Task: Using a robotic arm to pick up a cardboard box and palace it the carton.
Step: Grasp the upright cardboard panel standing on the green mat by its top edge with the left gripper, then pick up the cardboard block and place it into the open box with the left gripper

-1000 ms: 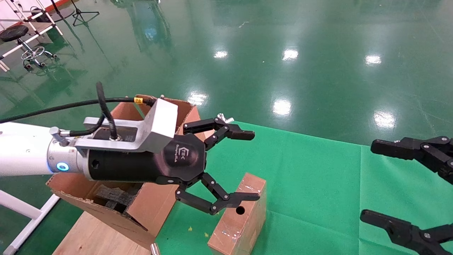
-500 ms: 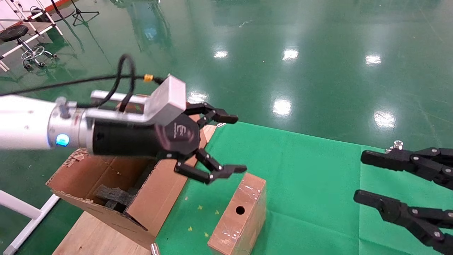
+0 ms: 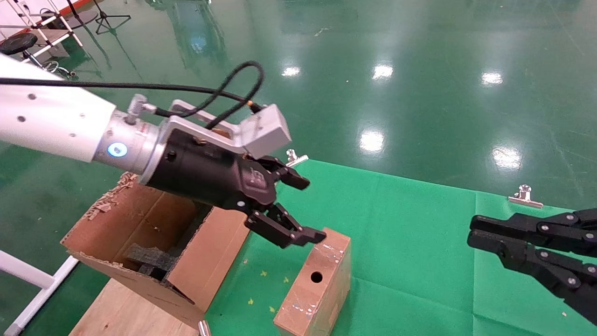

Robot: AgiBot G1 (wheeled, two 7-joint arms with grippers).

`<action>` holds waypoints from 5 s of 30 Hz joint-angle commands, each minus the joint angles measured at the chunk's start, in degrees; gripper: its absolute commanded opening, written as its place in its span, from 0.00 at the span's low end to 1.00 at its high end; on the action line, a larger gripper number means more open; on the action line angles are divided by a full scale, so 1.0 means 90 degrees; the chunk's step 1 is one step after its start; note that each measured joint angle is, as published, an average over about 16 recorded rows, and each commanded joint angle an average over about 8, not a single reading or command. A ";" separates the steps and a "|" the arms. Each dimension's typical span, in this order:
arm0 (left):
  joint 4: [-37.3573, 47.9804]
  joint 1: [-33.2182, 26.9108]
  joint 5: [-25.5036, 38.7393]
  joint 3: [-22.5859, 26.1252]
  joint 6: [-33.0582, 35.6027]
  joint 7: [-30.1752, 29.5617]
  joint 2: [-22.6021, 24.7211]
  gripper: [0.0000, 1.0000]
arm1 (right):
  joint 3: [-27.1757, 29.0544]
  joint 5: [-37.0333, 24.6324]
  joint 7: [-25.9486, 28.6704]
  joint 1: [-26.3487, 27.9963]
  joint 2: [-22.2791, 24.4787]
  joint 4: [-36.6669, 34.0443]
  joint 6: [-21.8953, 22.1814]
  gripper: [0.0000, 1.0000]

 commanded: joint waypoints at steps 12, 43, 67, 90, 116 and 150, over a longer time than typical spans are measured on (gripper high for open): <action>-0.0021 -0.0967 -0.0609 0.1922 0.0036 -0.0794 0.0468 1.00 | -0.0001 0.0001 0.0000 0.0000 0.0000 0.0000 0.0000 0.00; -0.0018 -0.2325 0.0665 0.4357 -0.0264 -0.3566 0.1841 1.00 | -0.0003 0.0002 -0.0001 0.0001 0.0001 0.0000 0.0001 0.00; -0.0028 -0.2338 0.0784 0.4883 -0.0375 -0.3990 0.2291 1.00 | -0.0003 0.0004 -0.0002 -0.0001 0.0002 -0.0002 0.0003 0.51; -0.0029 -0.2331 0.0779 0.4847 -0.0375 -0.3989 0.2282 0.00 | -0.0003 0.0005 -0.0003 -0.0001 0.0002 -0.0002 0.0004 1.00; 0.0151 -0.2635 0.0747 0.4696 -0.0349 -0.3167 0.1916 0.00 | -0.0004 0.0005 -0.0003 0.0000 0.0002 -0.0003 0.0004 1.00; 0.6707 -0.4668 0.1493 0.5167 -0.0905 0.1974 0.0916 0.00 | -0.0006 0.0006 -0.0004 0.0001 0.0003 -0.0003 0.0004 1.00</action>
